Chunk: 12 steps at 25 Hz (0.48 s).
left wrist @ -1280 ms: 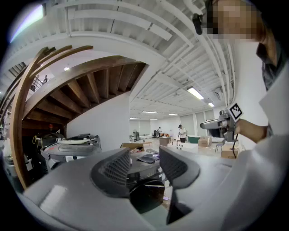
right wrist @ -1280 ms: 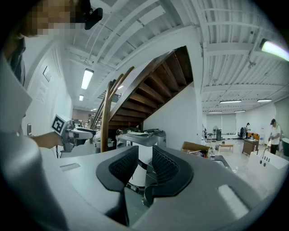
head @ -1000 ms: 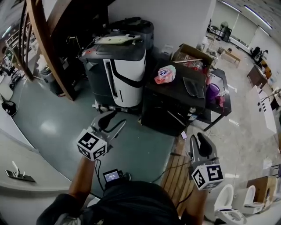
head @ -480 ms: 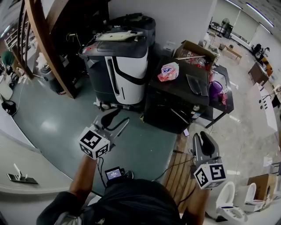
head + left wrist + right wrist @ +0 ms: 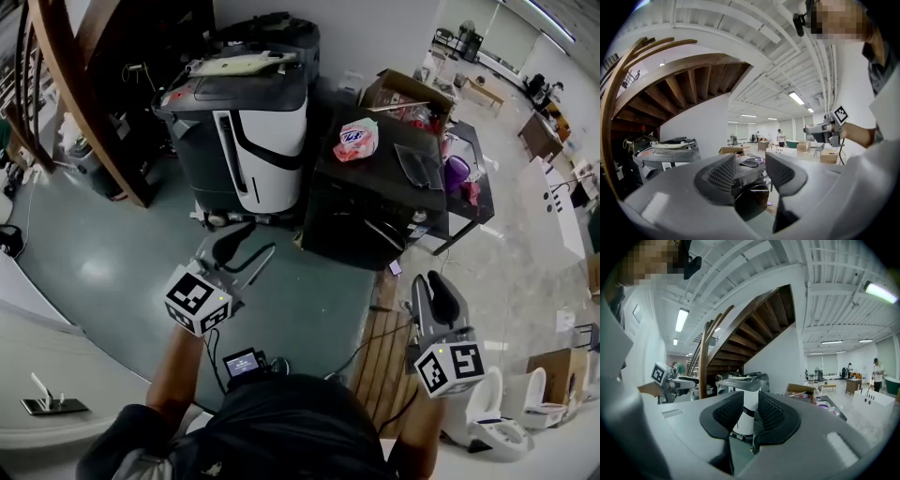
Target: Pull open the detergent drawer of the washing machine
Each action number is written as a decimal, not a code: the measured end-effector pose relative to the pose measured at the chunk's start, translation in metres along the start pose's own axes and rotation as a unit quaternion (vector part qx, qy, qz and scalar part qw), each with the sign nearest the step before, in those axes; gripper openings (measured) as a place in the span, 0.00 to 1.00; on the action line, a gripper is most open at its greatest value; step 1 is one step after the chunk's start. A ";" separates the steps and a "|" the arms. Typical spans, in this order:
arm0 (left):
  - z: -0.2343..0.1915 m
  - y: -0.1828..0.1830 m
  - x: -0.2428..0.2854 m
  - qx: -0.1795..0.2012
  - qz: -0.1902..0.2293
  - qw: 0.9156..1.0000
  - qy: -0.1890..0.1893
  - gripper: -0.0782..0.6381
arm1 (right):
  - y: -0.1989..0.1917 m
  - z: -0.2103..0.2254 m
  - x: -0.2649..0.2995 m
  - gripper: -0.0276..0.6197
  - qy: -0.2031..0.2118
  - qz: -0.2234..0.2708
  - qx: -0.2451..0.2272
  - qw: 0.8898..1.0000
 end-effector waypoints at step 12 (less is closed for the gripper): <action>-0.040 -0.013 -0.006 -0.016 0.013 0.999 -0.026 0.41 | 0.003 -0.033 0.013 0.16 -0.029 -0.005 -0.017 0.999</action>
Point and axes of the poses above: the fingertips, and each gripper's own axes: x forward along the fingers, z to its right, y out of its top, the point moved 6 cm from there along -x, backward along the fingers, and after that the axes turned 8 degrees about -y, right-handed, at the moved point
